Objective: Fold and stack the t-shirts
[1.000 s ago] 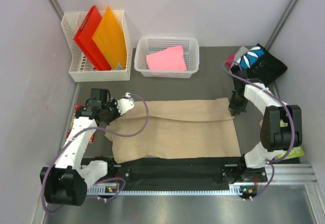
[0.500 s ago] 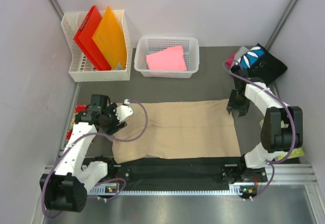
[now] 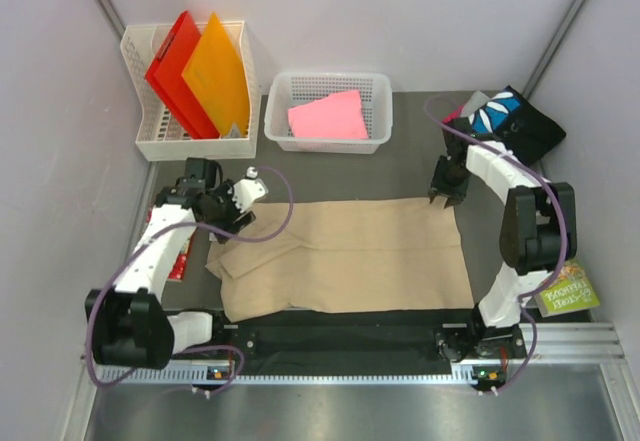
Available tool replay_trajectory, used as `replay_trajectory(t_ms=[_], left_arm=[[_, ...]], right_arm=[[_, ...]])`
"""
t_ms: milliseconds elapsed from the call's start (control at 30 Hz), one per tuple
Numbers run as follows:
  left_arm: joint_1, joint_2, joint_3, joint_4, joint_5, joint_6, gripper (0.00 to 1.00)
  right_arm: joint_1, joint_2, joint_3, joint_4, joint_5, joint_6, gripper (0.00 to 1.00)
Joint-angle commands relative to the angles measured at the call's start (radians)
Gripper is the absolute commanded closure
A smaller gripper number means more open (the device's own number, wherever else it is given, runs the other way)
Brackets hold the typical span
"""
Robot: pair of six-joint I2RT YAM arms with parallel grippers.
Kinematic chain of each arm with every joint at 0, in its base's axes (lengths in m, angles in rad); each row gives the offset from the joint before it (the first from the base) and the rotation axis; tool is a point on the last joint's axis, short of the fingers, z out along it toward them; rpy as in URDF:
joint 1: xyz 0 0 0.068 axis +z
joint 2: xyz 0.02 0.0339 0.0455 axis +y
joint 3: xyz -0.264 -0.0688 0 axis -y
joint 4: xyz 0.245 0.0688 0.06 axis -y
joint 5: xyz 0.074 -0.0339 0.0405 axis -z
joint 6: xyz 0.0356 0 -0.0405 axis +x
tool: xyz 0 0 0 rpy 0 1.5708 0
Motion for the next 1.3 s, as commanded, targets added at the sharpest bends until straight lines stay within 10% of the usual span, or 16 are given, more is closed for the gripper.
replay_trajectory(t_ms=[0,1100,1267], left_arm=[[-0.004,0.125,0.064,0.098,-0.001,-0.098,0.33],[-0.279,0.609,0.305,0.127,-0.118,-0.278,0.54],[-0.279,0.644,0.354,0.104,-0.093,-0.292,0.81]], right_arm=[[0.055,0.03,0.011,0.043,-0.035,0.025,0.6],[0.068,0.179,0.062,0.106,-0.033,-0.005,0.71],[0.068,0.163,0.062,0.1,-0.03,-0.006,0.73]])
